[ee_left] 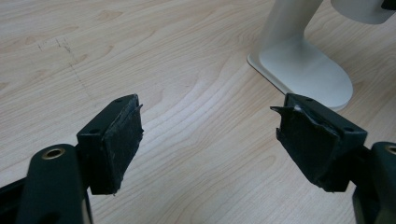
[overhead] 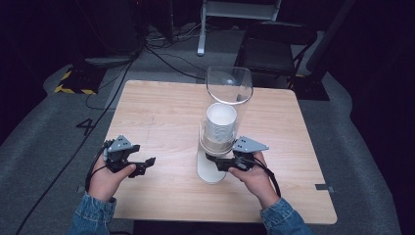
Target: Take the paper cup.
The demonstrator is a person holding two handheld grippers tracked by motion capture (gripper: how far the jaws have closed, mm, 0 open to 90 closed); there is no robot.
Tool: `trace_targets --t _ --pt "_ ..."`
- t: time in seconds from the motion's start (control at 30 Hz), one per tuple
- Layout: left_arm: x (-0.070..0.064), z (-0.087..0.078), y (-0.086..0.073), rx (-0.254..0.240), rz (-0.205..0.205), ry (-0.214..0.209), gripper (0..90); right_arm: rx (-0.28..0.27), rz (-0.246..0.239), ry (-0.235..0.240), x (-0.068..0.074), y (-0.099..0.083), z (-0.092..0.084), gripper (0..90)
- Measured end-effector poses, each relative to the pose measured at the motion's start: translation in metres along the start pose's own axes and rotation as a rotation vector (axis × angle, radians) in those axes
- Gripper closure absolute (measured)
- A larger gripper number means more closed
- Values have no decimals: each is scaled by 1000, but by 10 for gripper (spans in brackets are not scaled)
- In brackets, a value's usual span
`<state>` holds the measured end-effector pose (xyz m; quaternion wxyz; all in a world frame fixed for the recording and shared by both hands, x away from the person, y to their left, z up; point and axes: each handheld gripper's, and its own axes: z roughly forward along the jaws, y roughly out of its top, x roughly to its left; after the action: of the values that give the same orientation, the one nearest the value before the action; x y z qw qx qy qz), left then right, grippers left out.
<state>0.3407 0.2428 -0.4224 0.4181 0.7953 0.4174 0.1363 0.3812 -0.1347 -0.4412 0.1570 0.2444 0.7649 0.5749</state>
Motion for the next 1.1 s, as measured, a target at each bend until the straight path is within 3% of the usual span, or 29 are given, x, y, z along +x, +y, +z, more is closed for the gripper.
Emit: trace_targets --t 0.2,0.23,0.27,0.3,0.57,0.83,0.97,1.1 --pt "2 -1 0 -6 -2 2 219 -2 -19 -4 -1 -1 1 322" --pt "2 -1 0 -5 -2 1 219 68 -51 -14 -2 -4 3 338" --pt "1 -1 0 -6 -2 0 219 68 -51 -14 -2 -4 3 338" --pt "1 -1 0 -9 -2 -1 219 106 -14 -5 -5 -14 6 340" --pt "2 -2 0 -6 -9 -6 219 113 -23 0 -6 -18 5 324" --pt "2 -1 0 -7 -3 -5 219 183 -26 -6 -7 -27 5 319" --pt "2 -1 0 -8 -4 -6 219 243 -50 -11 -4 -32 5 317" --pt "2 -2 0 -7 -4 -7 219 264 -55 -5 -3 -35 6 317"
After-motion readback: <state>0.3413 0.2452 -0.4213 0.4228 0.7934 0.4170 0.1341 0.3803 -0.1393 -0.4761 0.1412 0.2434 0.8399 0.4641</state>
